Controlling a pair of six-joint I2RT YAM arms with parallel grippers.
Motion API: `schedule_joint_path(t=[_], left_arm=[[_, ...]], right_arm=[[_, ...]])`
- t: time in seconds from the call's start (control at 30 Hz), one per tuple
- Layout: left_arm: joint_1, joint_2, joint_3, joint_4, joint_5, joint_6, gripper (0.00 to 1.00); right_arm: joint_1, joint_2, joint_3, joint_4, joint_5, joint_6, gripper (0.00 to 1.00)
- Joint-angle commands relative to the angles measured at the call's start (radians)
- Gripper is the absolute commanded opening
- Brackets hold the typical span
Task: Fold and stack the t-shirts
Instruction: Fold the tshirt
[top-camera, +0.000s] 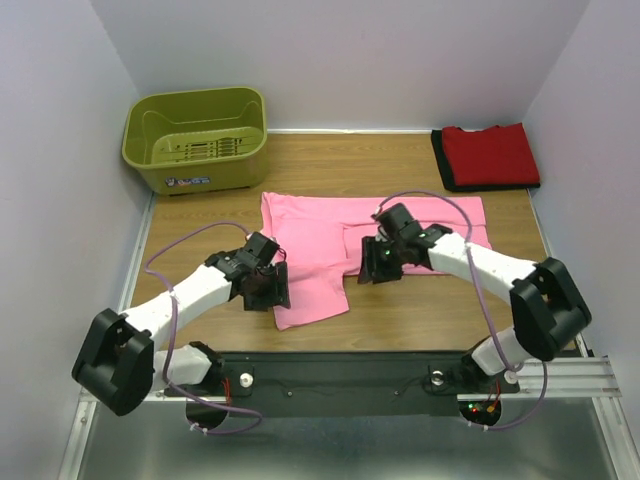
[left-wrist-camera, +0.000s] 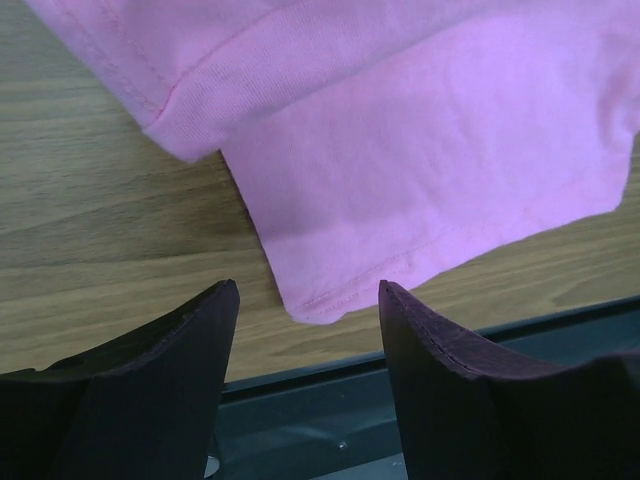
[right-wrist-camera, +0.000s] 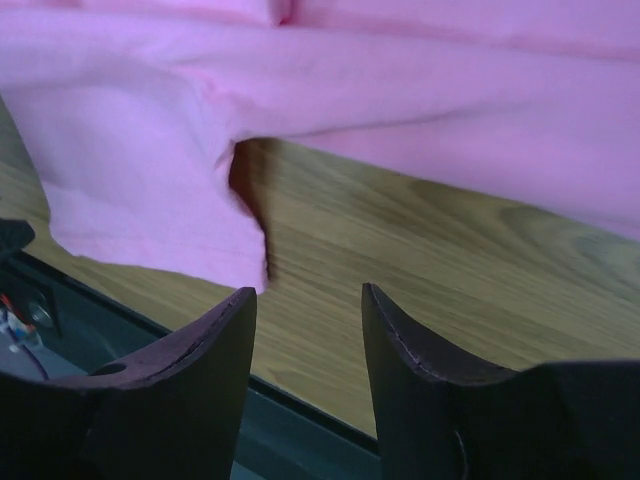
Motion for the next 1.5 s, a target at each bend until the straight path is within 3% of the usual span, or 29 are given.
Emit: schedule_joint_path(t=[0.0, 0.33, 0.53, 0.63, 0.67, 0.73, 0.77, 0.8, 0.87, 1.13, 1.47], left_arm=[[-0.04, 0.056, -0.014, 0.019, -0.003, -0.022, 0.68], [-0.087, 0.14, -0.031, 0.053, -0.018, -0.017, 0.61], [-0.095, 0.162, -0.031, 0.065, -0.017, -0.008, 0.45], [-0.098, 0.166, -0.033, 0.068, -0.012, -0.006, 0.35], [-0.1, 0.169, -0.033, 0.068, -0.014, -0.005, 0.27], [-0.101, 0.168, -0.028, 0.07, -0.017, -0.003, 0.17], [-0.101, 0.165, -0.028, 0.067, -0.018, -0.003, 0.06], [-0.103, 0.162, -0.027, 0.065, -0.021, -0.005, 0.01], [-0.101, 0.146, -0.022, 0.056, -0.026, -0.003, 0.0], [-0.074, 0.077, 0.186, -0.039, -0.144, 0.023, 0.0], [0.064, 0.261, 0.534, 0.025, -0.225, 0.193, 0.0]], right_arm=[[0.083, 0.081, 0.047, 0.052, 0.001, 0.04, 0.52], [0.198, 0.215, 0.11, 0.05, 0.014, 0.049, 0.52], [0.242, 0.287, 0.13, 0.047, -0.011, 0.051, 0.51], [0.247, 0.309, 0.133, 0.04, -0.026, 0.057, 0.51], [0.247, 0.312, 0.135, 0.038, -0.029, 0.057, 0.5], [0.247, 0.315, 0.139, 0.035, -0.036, 0.058, 0.38], [0.247, 0.315, 0.141, 0.034, -0.034, 0.058, 0.29], [0.247, 0.306, 0.139, 0.032, -0.023, 0.058, 0.11], [0.247, 0.293, 0.139, 0.029, -0.008, 0.057, 0.01], [0.229, 0.235, 0.25, -0.006, 0.119, 0.026, 0.0], [0.061, 0.315, 0.532, -0.014, 0.21, -0.017, 0.01]])
